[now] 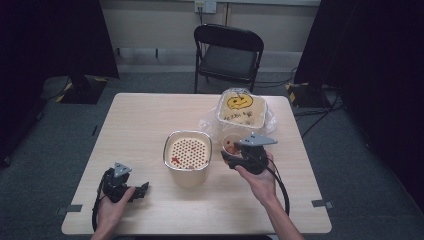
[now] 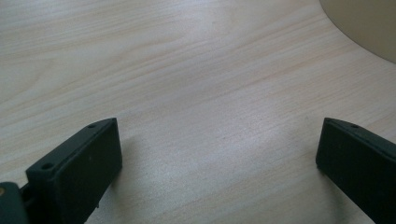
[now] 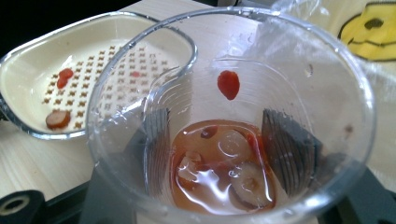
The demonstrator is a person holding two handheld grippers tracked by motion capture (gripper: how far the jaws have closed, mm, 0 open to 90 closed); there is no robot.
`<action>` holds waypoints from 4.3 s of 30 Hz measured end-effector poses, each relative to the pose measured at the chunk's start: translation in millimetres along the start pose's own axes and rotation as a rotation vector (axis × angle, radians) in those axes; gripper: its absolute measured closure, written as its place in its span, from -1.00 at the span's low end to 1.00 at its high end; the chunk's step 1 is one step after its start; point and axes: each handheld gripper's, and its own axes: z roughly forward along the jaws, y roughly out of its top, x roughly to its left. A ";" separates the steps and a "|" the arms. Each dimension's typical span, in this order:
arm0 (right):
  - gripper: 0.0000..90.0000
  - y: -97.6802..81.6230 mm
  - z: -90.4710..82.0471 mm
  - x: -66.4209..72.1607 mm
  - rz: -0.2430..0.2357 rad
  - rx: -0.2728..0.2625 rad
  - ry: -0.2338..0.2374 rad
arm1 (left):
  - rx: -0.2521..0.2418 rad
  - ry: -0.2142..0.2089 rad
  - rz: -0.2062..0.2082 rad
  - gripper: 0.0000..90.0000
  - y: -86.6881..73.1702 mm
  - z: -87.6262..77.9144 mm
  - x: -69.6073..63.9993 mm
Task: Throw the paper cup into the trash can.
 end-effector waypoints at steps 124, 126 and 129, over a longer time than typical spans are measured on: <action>0.12 53.2 75.0 117.8 -2.061 0.417 -0.954 | 0.000 0.000 -0.001 -1.00 0.0 0.0 0.0; 0.12 54.0 74.1 117.2 -2.061 0.418 -0.962 | -0.001 0.000 -0.001 -1.00 0.0 0.0 0.0; 0.12 57.8 71.7 117.5 -2.038 0.414 -0.959 | -0.001 0.000 -0.001 -1.00 0.0 0.0 0.0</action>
